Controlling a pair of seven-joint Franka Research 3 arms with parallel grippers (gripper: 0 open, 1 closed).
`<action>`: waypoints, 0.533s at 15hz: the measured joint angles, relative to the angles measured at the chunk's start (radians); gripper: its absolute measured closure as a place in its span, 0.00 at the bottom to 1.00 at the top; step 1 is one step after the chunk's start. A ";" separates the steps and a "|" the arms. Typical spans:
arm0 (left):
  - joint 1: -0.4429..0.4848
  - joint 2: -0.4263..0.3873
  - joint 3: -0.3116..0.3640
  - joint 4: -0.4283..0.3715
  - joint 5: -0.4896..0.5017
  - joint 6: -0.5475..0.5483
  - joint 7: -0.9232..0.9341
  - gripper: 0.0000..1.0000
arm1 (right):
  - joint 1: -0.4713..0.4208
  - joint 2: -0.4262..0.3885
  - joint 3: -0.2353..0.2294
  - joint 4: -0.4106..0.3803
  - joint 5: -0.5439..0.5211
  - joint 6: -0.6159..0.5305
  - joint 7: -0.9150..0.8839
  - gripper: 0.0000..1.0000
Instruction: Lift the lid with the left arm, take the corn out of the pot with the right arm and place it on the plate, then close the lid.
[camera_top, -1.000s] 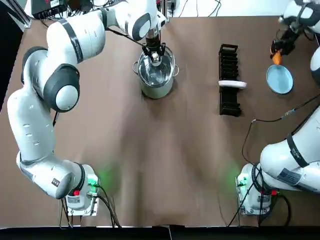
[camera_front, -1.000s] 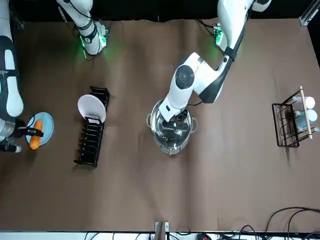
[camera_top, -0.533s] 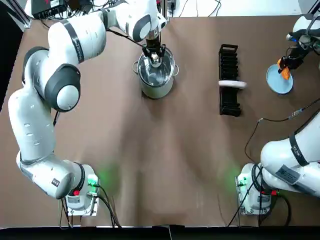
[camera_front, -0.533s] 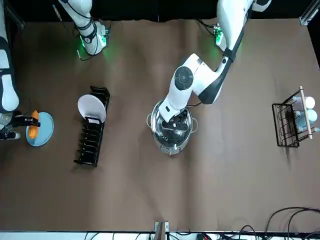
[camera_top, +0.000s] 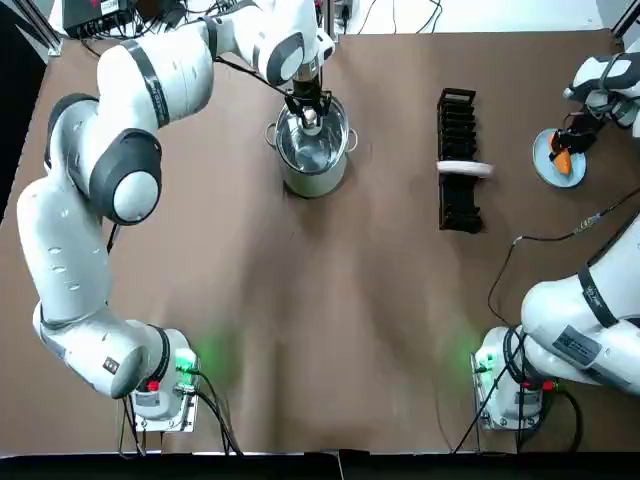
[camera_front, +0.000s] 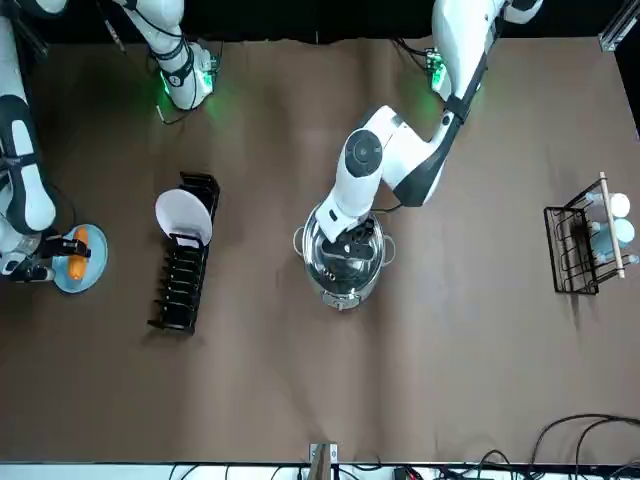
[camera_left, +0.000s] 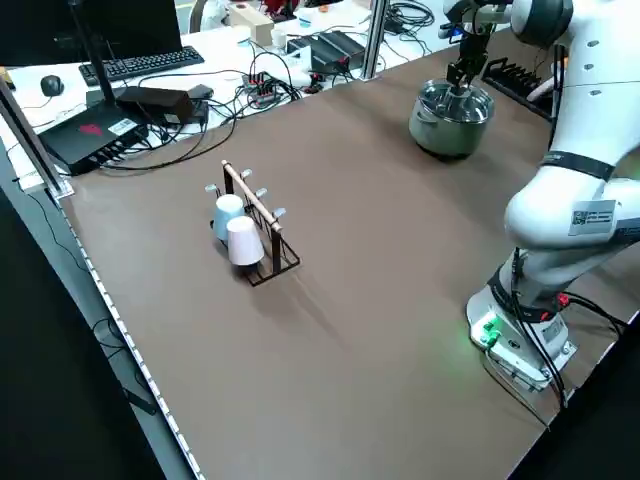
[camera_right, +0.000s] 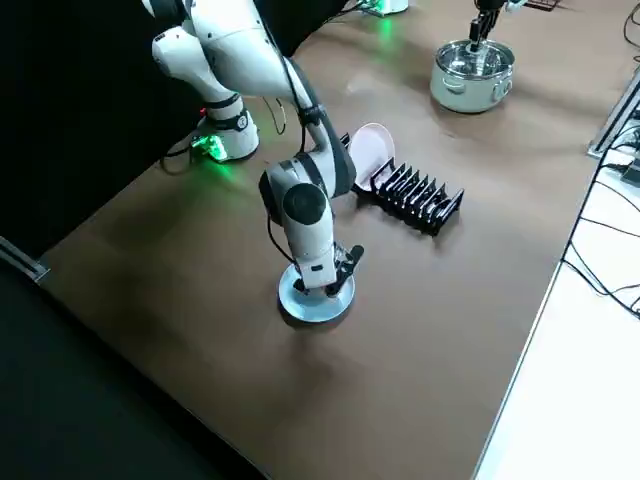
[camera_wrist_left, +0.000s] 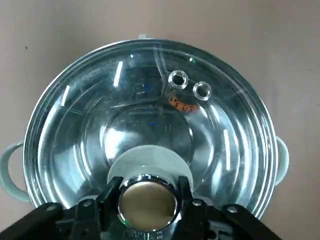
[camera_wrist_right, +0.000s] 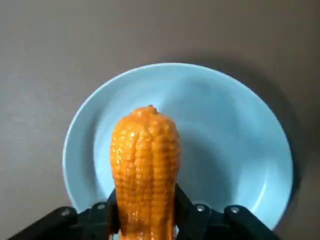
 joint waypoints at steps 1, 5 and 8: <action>0.000 0.000 0.000 0.000 0.002 0.000 0.000 0.49 | 0.000 0.004 0.000 0.001 0.000 0.007 0.000 0.60; -0.002 0.000 0.000 -0.001 0.006 -0.001 0.000 0.49 | 0.000 0.007 0.001 0.003 0.000 0.015 0.000 0.60; -0.002 0.000 0.000 -0.001 0.007 -0.002 0.000 0.49 | -0.002 0.014 0.001 0.003 0.000 0.018 0.000 0.60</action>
